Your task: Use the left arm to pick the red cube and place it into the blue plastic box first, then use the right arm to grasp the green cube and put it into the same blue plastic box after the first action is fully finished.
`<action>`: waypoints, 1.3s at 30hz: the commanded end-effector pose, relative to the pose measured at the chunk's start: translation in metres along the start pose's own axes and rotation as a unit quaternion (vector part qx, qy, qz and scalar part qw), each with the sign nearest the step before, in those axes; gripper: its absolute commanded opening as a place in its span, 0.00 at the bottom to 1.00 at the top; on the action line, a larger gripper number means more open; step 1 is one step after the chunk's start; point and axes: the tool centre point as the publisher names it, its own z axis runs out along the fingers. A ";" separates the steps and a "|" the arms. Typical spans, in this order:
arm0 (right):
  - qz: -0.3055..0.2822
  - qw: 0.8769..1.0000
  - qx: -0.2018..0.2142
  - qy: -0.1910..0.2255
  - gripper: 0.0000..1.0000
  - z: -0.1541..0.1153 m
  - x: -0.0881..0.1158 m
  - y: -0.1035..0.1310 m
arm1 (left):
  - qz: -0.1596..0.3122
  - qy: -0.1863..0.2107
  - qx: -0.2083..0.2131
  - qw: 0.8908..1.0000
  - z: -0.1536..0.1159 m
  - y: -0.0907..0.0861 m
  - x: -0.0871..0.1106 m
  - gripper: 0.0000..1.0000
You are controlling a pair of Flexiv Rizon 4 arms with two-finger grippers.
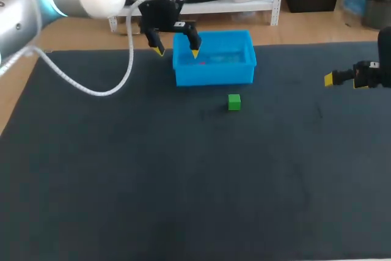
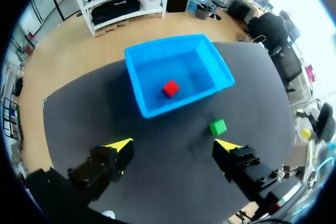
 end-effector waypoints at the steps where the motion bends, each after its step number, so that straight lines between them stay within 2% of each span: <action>1: 0.000 1.000 0.000 0.001 1.00 0.000 0.000 0.000 | 0.000 -0.160 0.004 0.987 -0.003 0.005 0.037 1.00; 11: 0.000 1.000 0.000 0.001 1.00 0.000 0.000 0.000 | 0.004 -0.171 0.013 0.985 -0.007 0.008 0.048 1.00; 23: 0.000 1.000 0.000 0.001 1.00 0.000 0.000 0.000 | -0.001 -0.167 0.027 0.986 -0.016 0.019 0.067 1.00; 32: 0.000 1.000 0.000 0.001 1.00 0.000 0.000 0.000 | -0.008 -0.180 0.045 0.983 -0.026 0.029 0.080 1.00; 39: 0.000 1.000 0.000 0.001 1.00 0.000 0.000 0.000 | 0.001 -0.179 0.049 0.983 -0.030 0.031 0.090 1.00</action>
